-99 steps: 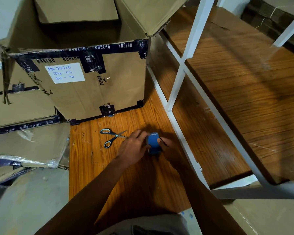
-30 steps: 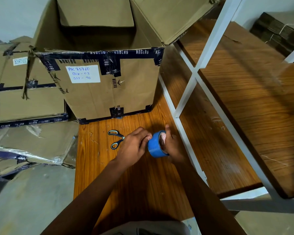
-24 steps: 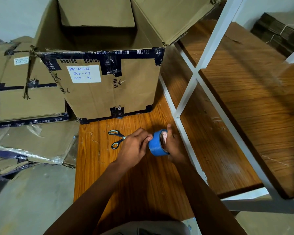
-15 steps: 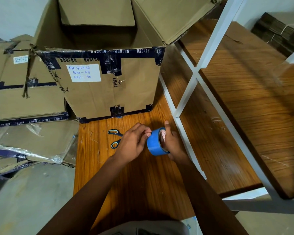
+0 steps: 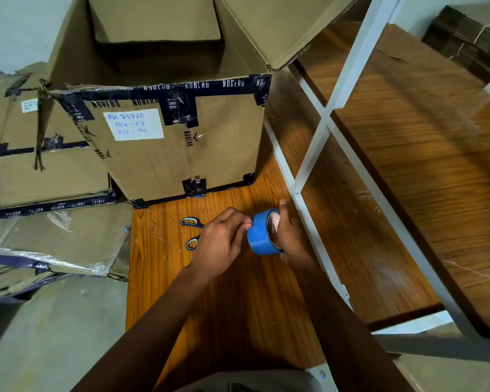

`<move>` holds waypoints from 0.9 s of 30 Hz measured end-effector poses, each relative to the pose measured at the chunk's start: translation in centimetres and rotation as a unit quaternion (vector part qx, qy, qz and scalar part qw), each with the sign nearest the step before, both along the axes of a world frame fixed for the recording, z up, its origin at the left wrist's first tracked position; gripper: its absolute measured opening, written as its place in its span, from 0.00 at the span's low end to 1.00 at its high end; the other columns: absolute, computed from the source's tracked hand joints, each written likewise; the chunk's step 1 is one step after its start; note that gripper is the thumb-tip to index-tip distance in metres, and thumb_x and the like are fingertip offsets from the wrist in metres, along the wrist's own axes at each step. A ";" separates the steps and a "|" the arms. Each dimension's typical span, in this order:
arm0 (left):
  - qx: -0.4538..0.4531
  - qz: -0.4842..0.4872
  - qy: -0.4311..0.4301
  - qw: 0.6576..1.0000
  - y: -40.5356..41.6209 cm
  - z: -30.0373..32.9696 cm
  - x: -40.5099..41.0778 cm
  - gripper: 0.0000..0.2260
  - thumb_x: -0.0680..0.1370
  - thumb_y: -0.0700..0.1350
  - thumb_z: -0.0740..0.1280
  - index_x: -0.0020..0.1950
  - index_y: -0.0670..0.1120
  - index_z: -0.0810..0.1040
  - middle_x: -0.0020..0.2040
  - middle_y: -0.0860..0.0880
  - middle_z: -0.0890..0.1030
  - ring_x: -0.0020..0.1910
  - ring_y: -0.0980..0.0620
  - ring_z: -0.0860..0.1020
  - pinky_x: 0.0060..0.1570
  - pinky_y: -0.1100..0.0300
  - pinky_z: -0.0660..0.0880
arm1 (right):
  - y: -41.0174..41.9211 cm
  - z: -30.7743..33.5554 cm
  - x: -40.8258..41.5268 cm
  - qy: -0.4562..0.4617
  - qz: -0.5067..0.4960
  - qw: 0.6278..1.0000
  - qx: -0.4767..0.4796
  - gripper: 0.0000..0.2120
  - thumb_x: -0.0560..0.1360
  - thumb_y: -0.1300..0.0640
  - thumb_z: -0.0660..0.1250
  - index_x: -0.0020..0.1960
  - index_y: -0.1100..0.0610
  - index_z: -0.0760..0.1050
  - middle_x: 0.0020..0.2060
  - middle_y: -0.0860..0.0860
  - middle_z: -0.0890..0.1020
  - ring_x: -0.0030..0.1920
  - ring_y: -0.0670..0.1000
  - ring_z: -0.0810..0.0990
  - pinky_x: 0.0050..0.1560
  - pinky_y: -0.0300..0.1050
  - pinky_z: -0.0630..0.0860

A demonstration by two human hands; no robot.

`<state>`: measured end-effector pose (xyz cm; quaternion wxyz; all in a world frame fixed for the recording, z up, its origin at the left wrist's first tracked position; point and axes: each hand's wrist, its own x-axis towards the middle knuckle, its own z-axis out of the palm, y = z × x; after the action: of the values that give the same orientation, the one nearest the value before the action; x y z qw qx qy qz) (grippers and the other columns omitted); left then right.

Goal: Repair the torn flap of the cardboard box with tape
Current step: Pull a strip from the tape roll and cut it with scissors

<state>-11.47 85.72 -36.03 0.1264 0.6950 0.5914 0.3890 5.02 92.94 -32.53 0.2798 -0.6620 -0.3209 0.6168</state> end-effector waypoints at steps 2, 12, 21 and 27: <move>-0.003 0.005 -0.002 1.000 0.1 -0.2 0.2 0.08 0.87 0.48 0.65 0.61 0.46 0.81 0.55 0.52 0.80 0.51 0.55 0.80 0.48 0.54 0.81 | 0.1 0.1 0.0 0.001 -0.011 1.000 -0.006 0.36 0.81 0.31 0.56 0.75 0.58 0.68 0.45 0.52 0.80 0.42 0.51 0.83 0.35 0.46 0.77; -0.004 0.000 0.005 1.000 0.4 -0.5 0.7 0.09 0.87 0.48 0.65 0.62 0.46 0.81 0.56 0.51 0.80 0.53 0.55 0.80 0.48 0.53 0.81 | 0.0 0.3 0.1 0.037 -0.056 0.997 -0.031 0.37 0.81 0.30 0.54 0.76 0.58 0.69 0.55 0.58 0.81 0.52 0.56 0.84 0.43 0.48 0.81; -0.012 -0.012 -0.019 1.000 0.2 0.0 0.7 0.09 0.87 0.48 0.67 0.64 0.47 0.79 0.59 0.52 0.80 0.55 0.55 0.80 0.51 0.52 0.82 | -0.4 1.1 -0.2 0.076 -0.088 0.992 -0.053 0.35 0.82 0.31 0.56 0.74 0.57 0.70 0.44 0.53 0.80 0.43 0.54 0.83 0.39 0.48 0.79; -0.058 -0.060 -0.059 0.995 0.6 0.7 0.1 0.15 0.85 0.54 0.69 0.69 0.50 0.76 0.61 0.55 0.79 0.60 0.56 0.80 0.56 0.52 0.82 | -0.4 1.7 -0.1 0.089 -0.085 0.992 -0.033 0.34 0.83 0.33 0.54 0.77 0.57 0.68 0.43 0.51 0.78 0.42 0.52 0.81 0.52 0.52 0.78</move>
<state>-11.38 86.30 -35.29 0.2241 0.6966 0.5619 0.3857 4.97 92.52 -30.79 0.3362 -0.6386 -0.2168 0.6574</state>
